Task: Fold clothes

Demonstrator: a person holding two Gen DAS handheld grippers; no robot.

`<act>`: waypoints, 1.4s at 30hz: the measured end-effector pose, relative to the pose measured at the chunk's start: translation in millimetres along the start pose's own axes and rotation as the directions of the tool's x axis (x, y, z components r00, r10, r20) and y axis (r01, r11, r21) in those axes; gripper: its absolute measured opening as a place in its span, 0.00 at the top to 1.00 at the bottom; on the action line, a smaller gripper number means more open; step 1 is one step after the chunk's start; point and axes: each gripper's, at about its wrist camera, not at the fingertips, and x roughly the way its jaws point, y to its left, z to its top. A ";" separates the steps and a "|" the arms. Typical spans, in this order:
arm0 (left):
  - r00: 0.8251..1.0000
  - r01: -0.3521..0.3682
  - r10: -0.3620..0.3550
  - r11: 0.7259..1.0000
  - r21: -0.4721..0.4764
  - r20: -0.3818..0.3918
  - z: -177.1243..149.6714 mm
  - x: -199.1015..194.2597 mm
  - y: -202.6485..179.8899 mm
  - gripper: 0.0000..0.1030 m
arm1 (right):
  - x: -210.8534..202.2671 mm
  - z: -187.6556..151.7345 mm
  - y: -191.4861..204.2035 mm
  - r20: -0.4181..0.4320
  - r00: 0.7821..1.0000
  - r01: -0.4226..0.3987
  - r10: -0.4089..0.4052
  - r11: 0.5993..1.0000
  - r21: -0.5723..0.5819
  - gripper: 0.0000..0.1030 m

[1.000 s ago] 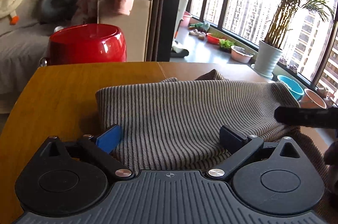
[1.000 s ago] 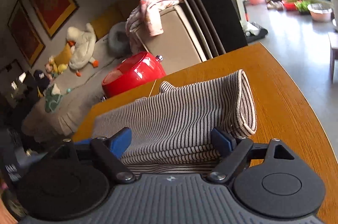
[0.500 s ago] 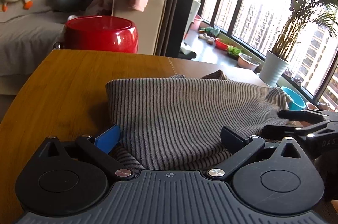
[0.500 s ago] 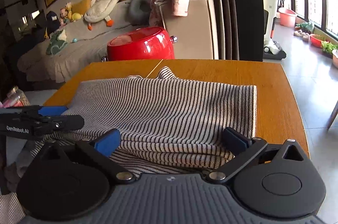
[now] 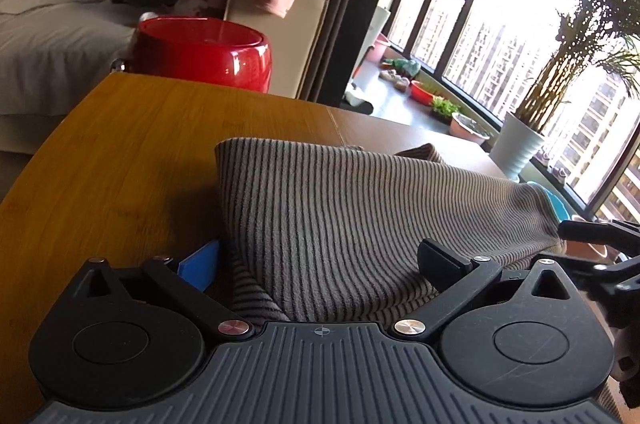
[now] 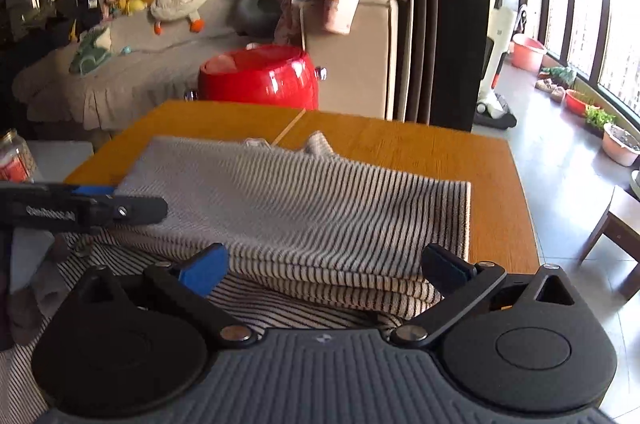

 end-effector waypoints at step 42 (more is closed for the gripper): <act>0.994 0.101 -0.102 0.995 0.011 0.047 3.3 2.3 -0.9 0.00 | 35.1 20.9 -11.0 -0.060 0.996 0.068 -0.061 0.990 0.122 0.34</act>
